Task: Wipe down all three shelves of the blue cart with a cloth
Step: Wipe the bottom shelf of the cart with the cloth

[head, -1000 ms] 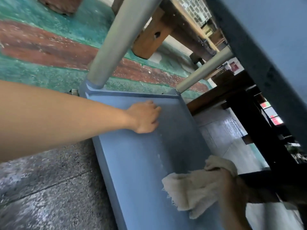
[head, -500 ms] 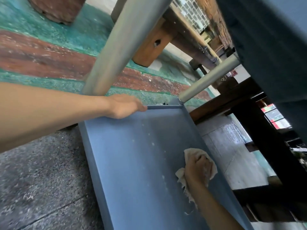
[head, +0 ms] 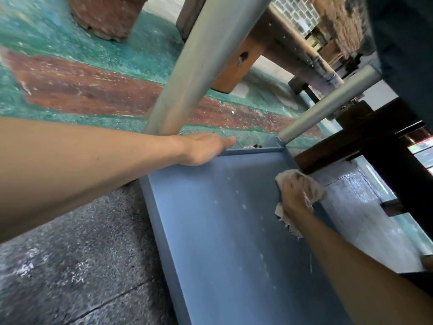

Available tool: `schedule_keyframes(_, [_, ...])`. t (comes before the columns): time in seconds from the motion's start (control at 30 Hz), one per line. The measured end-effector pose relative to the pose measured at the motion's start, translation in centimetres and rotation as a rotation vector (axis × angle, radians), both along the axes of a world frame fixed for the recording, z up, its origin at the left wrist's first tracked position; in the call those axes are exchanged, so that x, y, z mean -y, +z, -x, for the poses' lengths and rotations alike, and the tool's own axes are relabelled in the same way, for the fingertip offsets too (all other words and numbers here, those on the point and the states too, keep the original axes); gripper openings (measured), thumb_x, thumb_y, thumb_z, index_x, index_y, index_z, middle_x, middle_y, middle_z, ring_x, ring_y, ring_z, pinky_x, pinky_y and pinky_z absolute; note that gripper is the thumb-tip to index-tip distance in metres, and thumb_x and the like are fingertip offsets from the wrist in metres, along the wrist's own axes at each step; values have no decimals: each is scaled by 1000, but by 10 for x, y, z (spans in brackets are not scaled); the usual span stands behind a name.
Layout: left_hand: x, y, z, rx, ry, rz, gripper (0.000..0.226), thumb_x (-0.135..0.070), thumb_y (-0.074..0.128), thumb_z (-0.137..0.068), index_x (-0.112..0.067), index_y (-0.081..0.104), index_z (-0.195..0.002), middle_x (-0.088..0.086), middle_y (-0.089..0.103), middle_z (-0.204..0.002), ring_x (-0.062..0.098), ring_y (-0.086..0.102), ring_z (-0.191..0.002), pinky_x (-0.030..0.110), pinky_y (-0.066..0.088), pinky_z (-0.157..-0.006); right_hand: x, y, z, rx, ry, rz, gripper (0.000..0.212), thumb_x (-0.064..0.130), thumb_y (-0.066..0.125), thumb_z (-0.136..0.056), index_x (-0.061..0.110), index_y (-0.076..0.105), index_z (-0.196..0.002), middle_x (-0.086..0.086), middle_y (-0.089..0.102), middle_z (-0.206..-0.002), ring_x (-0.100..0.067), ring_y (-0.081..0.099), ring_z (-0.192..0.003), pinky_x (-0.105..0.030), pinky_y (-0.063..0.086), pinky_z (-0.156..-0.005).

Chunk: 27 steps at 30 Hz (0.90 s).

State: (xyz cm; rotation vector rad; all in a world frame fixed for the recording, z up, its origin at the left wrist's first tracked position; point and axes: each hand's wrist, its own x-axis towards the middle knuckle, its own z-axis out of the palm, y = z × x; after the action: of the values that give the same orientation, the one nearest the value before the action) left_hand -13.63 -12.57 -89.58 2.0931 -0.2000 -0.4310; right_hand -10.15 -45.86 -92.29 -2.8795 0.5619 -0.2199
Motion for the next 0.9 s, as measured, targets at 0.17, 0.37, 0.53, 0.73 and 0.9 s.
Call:
schedule_keyframes(0.17, [-2,-2,1,3,9,-14,77,-75,21,-91,-29,50,-145,-5,36,-160,22,33,-148,40,19,-121,-36,4,-23,-175,248,-56,55,25,21,-112,0,13,-160,-19,6,-170,-30,4,-158,-42,4,-127])
schedule_keyframes(0.37, [-5,-2,8,34,-4,-36,81,-79,18,-89,-33,39,-152,-4,29,-164,22,25,-151,42,16,-124,-71,10,-3,-177,516,66,55,31,24,-111,5,24,-159,-13,16,-169,-27,10,-158,-47,8,-127])
schedule_keyframes(0.53, [-10,-4,13,87,-5,-37,77,-79,16,-91,-36,45,-148,-3,36,-161,22,31,-149,38,19,-118,-98,11,33,-180,643,-38,52,27,31,-111,7,27,-159,-7,16,-170,-21,10,-158,-45,7,-128])
schedule_keyframes(0.73, [-15,6,29,67,31,1,89,-86,18,-83,-29,57,-139,5,49,-152,30,46,-136,36,30,-100,-147,14,94,-79,807,-241,47,20,48,-107,14,43,-152,5,32,-162,-9,22,-153,-38,13,-129])
schedule_keyframes(0.9, [-19,5,40,116,73,-31,86,-81,25,-87,-20,60,-136,8,54,-146,28,52,-128,35,31,-93,-196,19,160,7,1067,-332,42,15,57,-96,9,64,-136,-4,56,-149,-15,45,-143,-34,30,-121])
